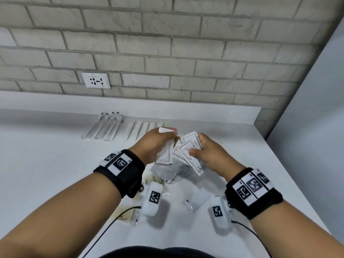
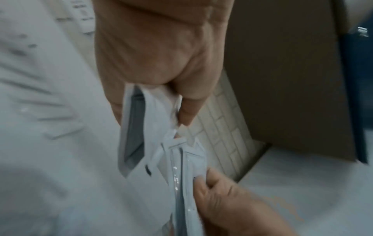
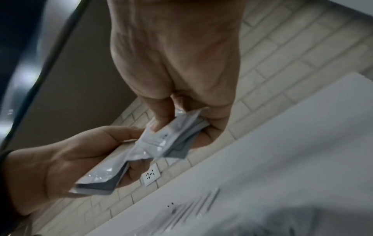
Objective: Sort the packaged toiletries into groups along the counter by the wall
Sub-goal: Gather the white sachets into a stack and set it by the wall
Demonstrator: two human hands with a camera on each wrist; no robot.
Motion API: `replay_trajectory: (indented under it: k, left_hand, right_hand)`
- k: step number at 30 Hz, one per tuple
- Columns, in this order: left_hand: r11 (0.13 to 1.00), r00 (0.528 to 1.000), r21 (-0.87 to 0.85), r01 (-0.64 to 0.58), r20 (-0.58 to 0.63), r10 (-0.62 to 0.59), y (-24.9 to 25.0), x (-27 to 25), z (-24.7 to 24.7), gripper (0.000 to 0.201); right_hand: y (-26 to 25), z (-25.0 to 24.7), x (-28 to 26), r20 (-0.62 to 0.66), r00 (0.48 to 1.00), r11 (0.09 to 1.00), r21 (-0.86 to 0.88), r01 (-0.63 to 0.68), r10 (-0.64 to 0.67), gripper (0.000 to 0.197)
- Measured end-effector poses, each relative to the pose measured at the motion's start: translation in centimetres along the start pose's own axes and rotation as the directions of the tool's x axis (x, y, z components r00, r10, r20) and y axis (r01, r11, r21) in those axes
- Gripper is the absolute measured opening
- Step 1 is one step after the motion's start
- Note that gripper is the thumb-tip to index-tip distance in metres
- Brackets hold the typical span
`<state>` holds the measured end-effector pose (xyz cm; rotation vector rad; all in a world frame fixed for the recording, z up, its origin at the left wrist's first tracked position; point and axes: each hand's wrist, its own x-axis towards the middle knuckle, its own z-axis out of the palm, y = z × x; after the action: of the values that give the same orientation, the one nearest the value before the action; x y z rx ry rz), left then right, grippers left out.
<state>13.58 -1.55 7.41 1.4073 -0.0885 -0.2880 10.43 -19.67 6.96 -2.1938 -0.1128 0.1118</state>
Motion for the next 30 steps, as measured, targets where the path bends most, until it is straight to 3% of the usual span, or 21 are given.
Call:
replay_trajectory:
  k: [3,5,8,12,16,20,22,24,26,30]
  left_hand:
    - [0.975,0.988,-0.178,0.133,-0.054,-0.145,-0.8,-0.5,-0.4,0.024]
    - [0.972,0.996,-0.226,0.070,-0.041,-0.082,-1.2,-0.6,-0.5,0.032]
    - [0.946,1.000,-0.324,0.015,-0.010,-0.019,-1.4,-0.8,0.1,0.037]
    - [0.918,0.999,-0.396,0.027,0.035,-0.014,-1.7,-0.8,1.2,0.029]
    - [0.908,0.998,-0.416,0.059,0.016,-0.058,-2.6,-1.0,0.4,0.049]
    - [0.931,0.998,-0.360,0.052,-0.001,-0.056,-2.7,-0.8,-0.5,0.043]
    - [0.934,0.999,-0.357,0.017,-0.023,-0.027,-2.5,-0.6,-0.3,0.038]
    - [0.919,0.999,-0.394,-0.016,-0.040,0.000,-2.2,-0.6,0.0,0.031]
    - [0.908,1.000,-0.418,-0.014,-0.008,0.012,-1.8,-0.6,0.6,0.028]
    - [0.954,1.000,-0.300,0.003,0.028,0.006,-1.9,-0.9,1.4,0.036]
  right_hand:
    - [1.8,0.9,-0.1,-0.003,0.995,0.912,0.402,-0.086,0.095,0.025]
    - [1.7,1.0,-0.2,0.058,0.993,0.765,0.633,-0.118,0.106,0.022]
    - [0.7,1.3,-0.3,0.121,0.990,0.632,0.762,-0.142,0.076,0.022]
    - [-0.4,2.7,-0.8,0.119,0.991,0.666,0.734,-0.133,0.067,0.019]
    - [0.2,1.2,-0.4,-0.155,0.987,0.822,0.568,0.048,0.050,0.014]
    - [-0.3,-1.4,0.3,-0.419,0.900,0.903,0.331,0.274,-0.120,0.010]
    - [-0.8,-1.9,0.4,-0.365,0.920,0.894,0.349,0.280,-0.145,0.009]
    - [-1.0,-1.6,0.3,-0.173,0.981,0.846,0.507,0.164,-0.086,0.018]
    - [-0.9,-0.2,0.1,-0.022,0.999,0.806,0.590,0.039,-0.031,0.019]
    - [-0.9,2.3,-0.9,-0.008,1.000,0.804,0.594,-0.009,0.017,0.017]
